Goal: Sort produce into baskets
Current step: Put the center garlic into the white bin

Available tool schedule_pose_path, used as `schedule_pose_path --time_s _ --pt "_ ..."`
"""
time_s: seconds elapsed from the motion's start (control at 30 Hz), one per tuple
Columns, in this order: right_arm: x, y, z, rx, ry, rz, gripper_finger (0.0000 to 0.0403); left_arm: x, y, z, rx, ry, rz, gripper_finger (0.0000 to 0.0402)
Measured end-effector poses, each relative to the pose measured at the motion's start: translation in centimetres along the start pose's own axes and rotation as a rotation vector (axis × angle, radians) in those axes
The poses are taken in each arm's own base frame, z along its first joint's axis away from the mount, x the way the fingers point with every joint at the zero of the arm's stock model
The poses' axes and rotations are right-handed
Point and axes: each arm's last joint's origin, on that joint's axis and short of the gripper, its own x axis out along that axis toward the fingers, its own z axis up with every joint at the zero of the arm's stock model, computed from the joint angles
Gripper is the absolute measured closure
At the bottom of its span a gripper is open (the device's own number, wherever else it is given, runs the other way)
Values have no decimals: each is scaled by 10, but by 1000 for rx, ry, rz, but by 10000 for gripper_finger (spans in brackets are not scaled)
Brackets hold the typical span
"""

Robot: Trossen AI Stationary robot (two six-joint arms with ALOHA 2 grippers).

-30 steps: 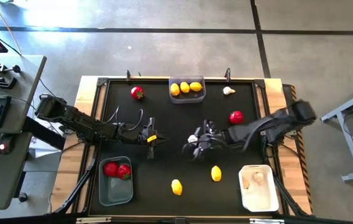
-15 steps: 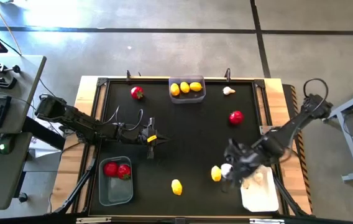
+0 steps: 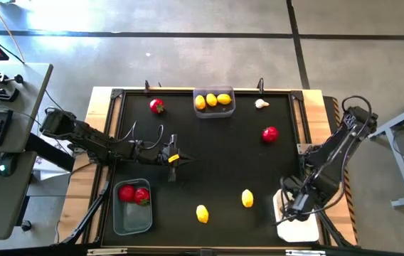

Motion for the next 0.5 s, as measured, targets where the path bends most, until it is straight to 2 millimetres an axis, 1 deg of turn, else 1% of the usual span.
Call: schedule_pose_path --time_s 0.27,0.4,0.5 --pt "46 -4 11 6 99 47 261 0 0 0 1 0 0 402" --pt "63 -8 17 -2 114 79 261 0 0 0 4 1 1 401" --pt "72 -8 19 -19 134 127 256 0 0 0 4 1 1 402"
